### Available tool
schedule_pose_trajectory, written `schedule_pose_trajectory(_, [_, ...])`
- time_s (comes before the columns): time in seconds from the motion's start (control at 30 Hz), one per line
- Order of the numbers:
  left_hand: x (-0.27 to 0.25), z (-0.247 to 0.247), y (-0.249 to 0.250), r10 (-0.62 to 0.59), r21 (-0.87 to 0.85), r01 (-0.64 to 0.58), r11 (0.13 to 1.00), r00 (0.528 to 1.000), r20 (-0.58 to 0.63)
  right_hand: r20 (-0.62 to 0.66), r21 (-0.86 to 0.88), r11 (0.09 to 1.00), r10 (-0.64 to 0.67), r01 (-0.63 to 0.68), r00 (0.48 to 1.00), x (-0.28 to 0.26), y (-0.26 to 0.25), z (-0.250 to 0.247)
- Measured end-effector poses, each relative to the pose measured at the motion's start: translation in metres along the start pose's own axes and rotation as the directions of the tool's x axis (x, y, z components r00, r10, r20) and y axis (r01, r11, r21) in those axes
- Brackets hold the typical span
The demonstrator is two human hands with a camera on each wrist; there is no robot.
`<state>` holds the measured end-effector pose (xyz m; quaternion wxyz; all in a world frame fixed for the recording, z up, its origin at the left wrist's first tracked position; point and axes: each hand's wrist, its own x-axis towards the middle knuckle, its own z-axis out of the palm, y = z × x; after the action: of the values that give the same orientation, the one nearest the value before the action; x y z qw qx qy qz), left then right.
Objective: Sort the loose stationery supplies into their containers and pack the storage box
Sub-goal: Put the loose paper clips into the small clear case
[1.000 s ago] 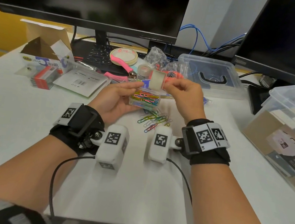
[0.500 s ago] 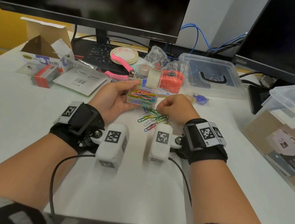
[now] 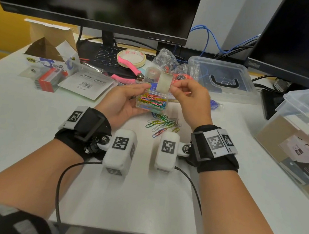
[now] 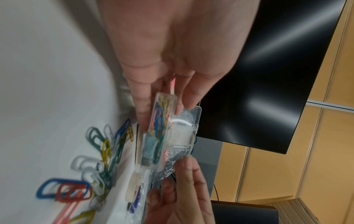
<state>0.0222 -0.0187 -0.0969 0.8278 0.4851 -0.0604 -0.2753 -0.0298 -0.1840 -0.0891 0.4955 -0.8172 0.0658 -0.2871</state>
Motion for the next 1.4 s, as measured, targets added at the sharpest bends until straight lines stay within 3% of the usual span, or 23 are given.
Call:
schedule_pose_trajectory(0.17, [-0.003, 0.001, 0.001, -0.018, 0.013, 0.017, 1.000, 0.999, 0.046, 0.146, 0.032, 0.998, -0.055, 0.051, 0.988, -0.004, -0.004, 0.006])
schedule_pose_trajectory(0.27, [-0.002, 0.001, 0.000, -0.014, -0.005, 0.014, 1.000, 1.000, 0.018, 0.031, 0.017, 1.000, -0.012, 0.011, 0.999, -0.003, -0.002, 0.004])
schedule_pose_trajectory(0.37, [-0.001, 0.001, 0.000, 0.007, -0.026, -0.007, 1.000, 1.000, -0.019, -0.033, -0.133, 0.980, 0.141, -0.145, 0.989, -0.002, 0.004, -0.001])
schedule_pose_trajectory(0.43, [-0.001, 0.002, 0.001, 0.022, -0.052, -0.024, 0.998, 0.999, -0.039, 0.086, -0.241, 0.941, 0.265, -0.238, 0.961, -0.005, 0.007, -0.003])
schedule_pose_trajectory(0.53, [-0.002, 0.002, 0.002, 0.029, -0.071, -0.033, 0.997, 0.998, -0.060, 0.275, -0.377, 0.899, 0.340, -0.224, 0.899, -0.008, 0.006, -0.001])
schedule_pose_trajectory(0.73, [-0.002, 0.001, 0.003, 0.033, -0.053, -0.037, 0.998, 0.996, -0.086, 0.349, -0.476, 0.863, 0.363, -0.171, 0.864, -0.006, 0.002, 0.003])
schedule_pose_trajectory(0.83, [0.000, -0.001, 0.004, 0.040, -0.051, -0.045, 0.998, 0.994, -0.098, 0.320, -0.461, 0.869, 0.350, -0.178, 0.880, -0.006, 0.003, 0.003])
schedule_pose_trajectory(0.93, [0.001, 0.000, 0.004, 0.061, -0.024, -0.064, 0.998, 0.991, -0.116, 0.209, -0.408, 0.891, 0.303, -0.198, 0.930, -0.005, 0.000, -0.002])
schedule_pose_trajectory(1.07, [-0.001, 0.002, 0.003, 0.069, 0.019, -0.068, 0.998, 0.993, -0.100, 0.030, -0.269, 0.955, 0.136, -0.123, 0.990, -0.003, -0.007, -0.001])
schedule_pose_trajectory(1.33, [-0.003, 0.004, 0.002, 0.002, 0.010, -0.002, 1.000, 0.999, -0.040, 0.160, -0.268, 0.963, 0.009, 0.035, 0.987, -0.004, -0.008, 0.011])
schedule_pose_trajectory(1.4, [-0.003, 0.003, 0.003, 0.014, -0.008, -0.014, 1.000, 0.999, -0.047, 0.081, -0.237, 0.971, -0.001, 0.020, 0.997, -0.002, -0.008, 0.010])
